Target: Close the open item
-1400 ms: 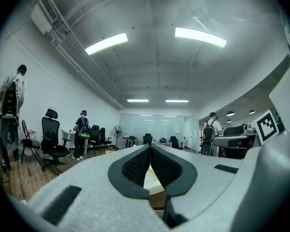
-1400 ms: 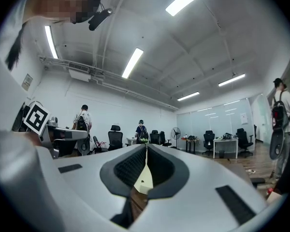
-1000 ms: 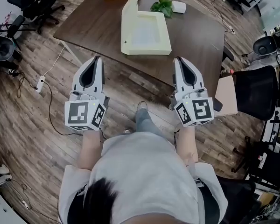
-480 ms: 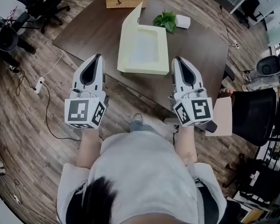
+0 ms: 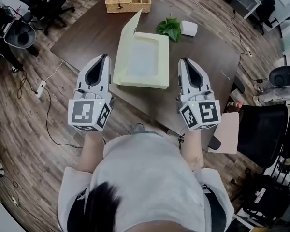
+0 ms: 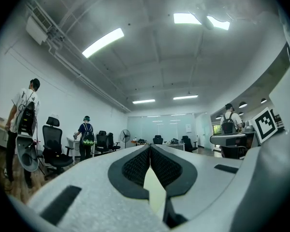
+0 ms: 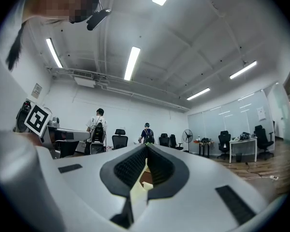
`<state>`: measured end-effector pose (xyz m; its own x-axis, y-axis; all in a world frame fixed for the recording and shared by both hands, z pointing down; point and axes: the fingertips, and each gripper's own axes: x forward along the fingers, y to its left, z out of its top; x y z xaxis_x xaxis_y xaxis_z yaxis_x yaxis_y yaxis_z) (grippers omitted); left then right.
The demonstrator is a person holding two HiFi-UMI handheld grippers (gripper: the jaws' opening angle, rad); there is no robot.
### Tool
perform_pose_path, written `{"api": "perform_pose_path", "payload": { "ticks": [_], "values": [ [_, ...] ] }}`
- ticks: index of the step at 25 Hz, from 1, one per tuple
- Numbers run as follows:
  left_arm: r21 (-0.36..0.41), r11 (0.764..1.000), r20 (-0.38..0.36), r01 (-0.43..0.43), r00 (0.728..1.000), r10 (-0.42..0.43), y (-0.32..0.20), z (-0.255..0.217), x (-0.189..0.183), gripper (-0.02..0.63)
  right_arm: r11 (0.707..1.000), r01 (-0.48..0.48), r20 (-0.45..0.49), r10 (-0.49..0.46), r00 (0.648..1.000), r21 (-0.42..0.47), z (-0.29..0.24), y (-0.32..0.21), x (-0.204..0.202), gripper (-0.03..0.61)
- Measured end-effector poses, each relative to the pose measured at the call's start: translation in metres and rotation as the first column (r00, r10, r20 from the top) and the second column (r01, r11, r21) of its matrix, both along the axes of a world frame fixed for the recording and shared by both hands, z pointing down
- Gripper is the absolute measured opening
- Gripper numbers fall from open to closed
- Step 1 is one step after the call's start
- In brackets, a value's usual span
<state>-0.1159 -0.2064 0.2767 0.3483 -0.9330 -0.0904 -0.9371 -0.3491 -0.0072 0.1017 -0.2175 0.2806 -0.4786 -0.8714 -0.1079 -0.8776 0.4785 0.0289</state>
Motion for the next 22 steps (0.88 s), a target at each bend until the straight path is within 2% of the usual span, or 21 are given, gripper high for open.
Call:
{"api": "perform_pose_path", "payload": {
  "ticks": [9, 14, 16, 17, 22],
  "values": [
    [-0.013, 1.0, 0.033, 0.004, 0.999, -0.004, -0.023, 0.013, 0.024, 0.009, 0.999, 0.045, 0.024, -0.045, 0.999, -0.015, 0.008, -0.034, 0.015, 0.014],
    [-0.058, 0.996, 0.062, -0.061, 0.996, 0.064, -0.03, 0.033, 0.038, 0.02, 0.997, 0.068, 0.027, -0.067, 0.997, -0.039, 0.017, -0.047, 0.013, 0.014],
    [-0.085, 0.992, 0.081, -0.096, 0.991, 0.103, -0.033, 0.044, 0.045, 0.105, 0.996, 0.073, 0.028, -0.072, 0.997, -0.048, 0.02, -0.052, 0.011, 0.014],
    [-0.099, 0.989, 0.094, -0.111, 0.988, 0.12, -0.035, 0.049, 0.049, 0.128, 0.996, 0.075, 0.028, -0.073, 0.997, -0.052, 0.022, -0.055, 0.011, 0.014],
    [-0.168, 0.976, 0.189, -0.138, 0.967, 0.17, -0.039, 0.078, 0.061, 0.199, 0.994, 0.074, 0.042, -0.071, 0.997, -0.08, 0.032, -0.063, 0.006, 0.014]
  ]
}}
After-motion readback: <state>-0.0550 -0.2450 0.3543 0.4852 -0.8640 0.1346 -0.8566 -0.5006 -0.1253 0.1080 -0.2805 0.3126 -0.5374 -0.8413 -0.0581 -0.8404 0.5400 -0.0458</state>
